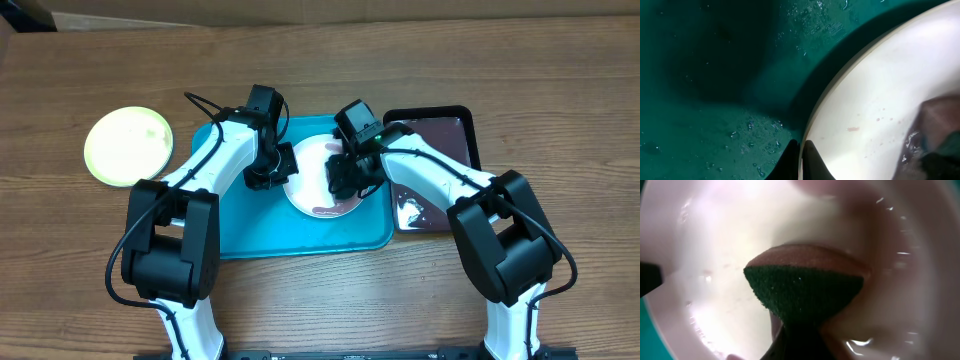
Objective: Clean dirty plates on tray and stack at the side
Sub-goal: 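Scrub the white plate with the sponge while the left gripper holds it, then carry the green sponge with the right gripper back into the dark tray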
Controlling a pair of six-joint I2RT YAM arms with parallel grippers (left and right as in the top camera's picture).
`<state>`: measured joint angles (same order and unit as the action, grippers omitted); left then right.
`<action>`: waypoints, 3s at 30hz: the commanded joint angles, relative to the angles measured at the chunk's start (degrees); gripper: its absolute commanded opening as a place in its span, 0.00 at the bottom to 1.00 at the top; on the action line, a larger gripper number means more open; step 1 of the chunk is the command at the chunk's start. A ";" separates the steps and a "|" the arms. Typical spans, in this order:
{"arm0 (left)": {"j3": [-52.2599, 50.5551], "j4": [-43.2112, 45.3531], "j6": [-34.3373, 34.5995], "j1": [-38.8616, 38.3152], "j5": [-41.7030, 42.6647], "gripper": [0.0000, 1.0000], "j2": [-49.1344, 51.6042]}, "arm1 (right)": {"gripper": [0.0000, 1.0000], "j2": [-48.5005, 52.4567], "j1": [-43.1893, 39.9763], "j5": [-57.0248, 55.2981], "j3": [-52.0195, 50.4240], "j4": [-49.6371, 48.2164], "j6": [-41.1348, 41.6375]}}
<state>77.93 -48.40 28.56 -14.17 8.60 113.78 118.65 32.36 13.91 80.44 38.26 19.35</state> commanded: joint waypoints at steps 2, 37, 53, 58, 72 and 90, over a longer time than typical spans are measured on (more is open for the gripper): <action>-0.15 0.55 -0.04 -0.13 0.46 0.04 -0.28 | 0.04 1.90 1.03 11.17 -1.70 -1.97 0.39; -0.15 2.19 -0.04 -0.15 0.42 0.05 -0.28 | 0.04 -7.41 -26.47 -11.23 0.46 18.43 -12.33; -0.15 3.50 -0.04 -0.59 0.15 0.21 -0.26 | 0.72 -7.45 -28.65 -7.37 15.17 27.93 -9.90; -0.15 3.52 -0.02 -0.59 -0.15 0.19 -0.26 | 0.51 -7.43 -30.64 2.05 17.40 28.55 -12.17; -0.15 3.02 -0.07 -0.66 -0.02 0.19 -0.22 | 0.04 -7.41 -25.24 4.22 5.22 16.33 -8.59; -0.15 2.97 -0.07 -0.66 0.00 0.19 -0.22 | 0.04 -7.41 -21.44 8.72 -4.33 5.27 -5.57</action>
<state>77.93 -45.23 28.56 -14.28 8.78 113.78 112.55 9.85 20.75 76.58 44.05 13.32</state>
